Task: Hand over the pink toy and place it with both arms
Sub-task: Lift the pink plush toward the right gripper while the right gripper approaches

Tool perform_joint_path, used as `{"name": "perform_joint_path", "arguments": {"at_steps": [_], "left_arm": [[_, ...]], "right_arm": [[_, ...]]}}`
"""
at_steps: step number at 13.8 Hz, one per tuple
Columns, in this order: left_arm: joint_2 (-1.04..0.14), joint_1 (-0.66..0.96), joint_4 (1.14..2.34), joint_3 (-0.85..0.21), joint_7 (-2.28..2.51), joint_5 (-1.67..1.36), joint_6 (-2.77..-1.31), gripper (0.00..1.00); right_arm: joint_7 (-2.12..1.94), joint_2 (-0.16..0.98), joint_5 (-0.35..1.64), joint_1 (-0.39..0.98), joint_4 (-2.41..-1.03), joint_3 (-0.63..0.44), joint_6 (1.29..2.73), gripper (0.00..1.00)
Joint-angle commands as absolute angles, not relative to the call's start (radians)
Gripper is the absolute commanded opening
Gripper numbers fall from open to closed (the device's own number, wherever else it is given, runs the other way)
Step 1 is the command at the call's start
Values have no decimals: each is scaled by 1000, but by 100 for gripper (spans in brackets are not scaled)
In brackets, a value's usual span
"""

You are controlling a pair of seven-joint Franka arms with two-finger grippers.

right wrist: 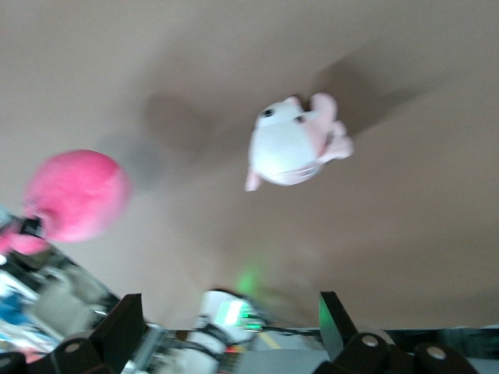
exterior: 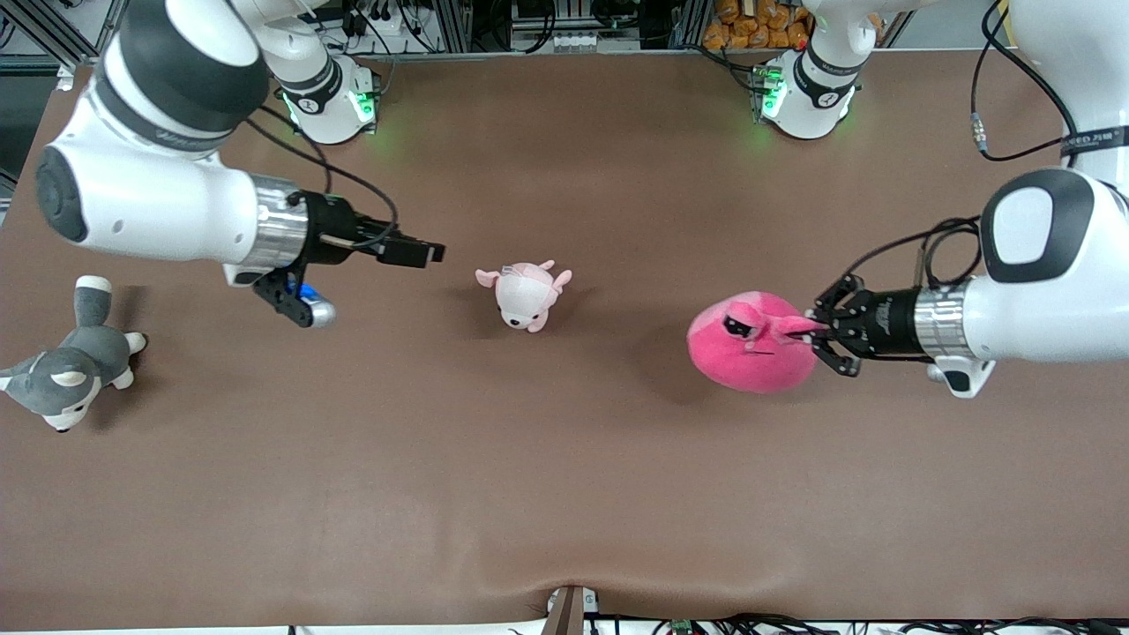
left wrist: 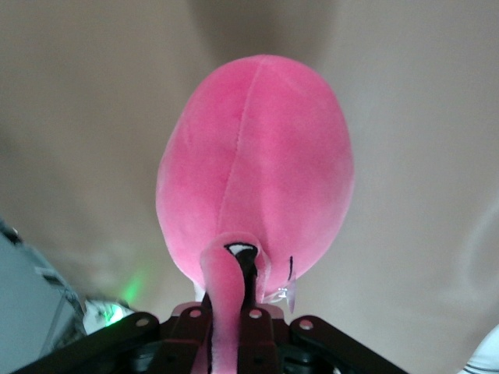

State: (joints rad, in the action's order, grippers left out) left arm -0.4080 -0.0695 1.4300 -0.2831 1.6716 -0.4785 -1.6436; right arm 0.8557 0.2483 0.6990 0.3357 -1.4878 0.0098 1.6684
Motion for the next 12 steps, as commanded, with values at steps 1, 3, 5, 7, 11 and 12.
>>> {"name": "perform_joint_path", "arguments": {"at_steps": [1, 3, 5, 7, 11, 12], "left_arm": [[-413, -71, 1362, -369, 1857, -500, -1624, 0], [-413, -64, 1351, -438, 1948, -500, -1638, 0], [-413, -31, 1347, -463, 2011, -500, -1643, 0], [-413, 26, 1341, -465, 2115, -502, -1695, 0], [-423, 150, 1324, -460, 2256, -502, -1831, 0], [-425, 175, 1324, -459, 2287, -500, -1866, 0]], "right_arm": [[1076, 255, 767, 389, -1474, 2, 1742, 100], [1152, 253, 755, 416, -1467, 0, 1747, 100], [1157, 252, 717, 417, -1465, -2, 1749, 100], [1160, 252, 696, 434, -1466, 0, 1759, 100], [1154, 259, 614, 511, -1473, 0, 1995, 100], [1116, 267, 556, 544, -1473, 2, 2026, 100]]}}
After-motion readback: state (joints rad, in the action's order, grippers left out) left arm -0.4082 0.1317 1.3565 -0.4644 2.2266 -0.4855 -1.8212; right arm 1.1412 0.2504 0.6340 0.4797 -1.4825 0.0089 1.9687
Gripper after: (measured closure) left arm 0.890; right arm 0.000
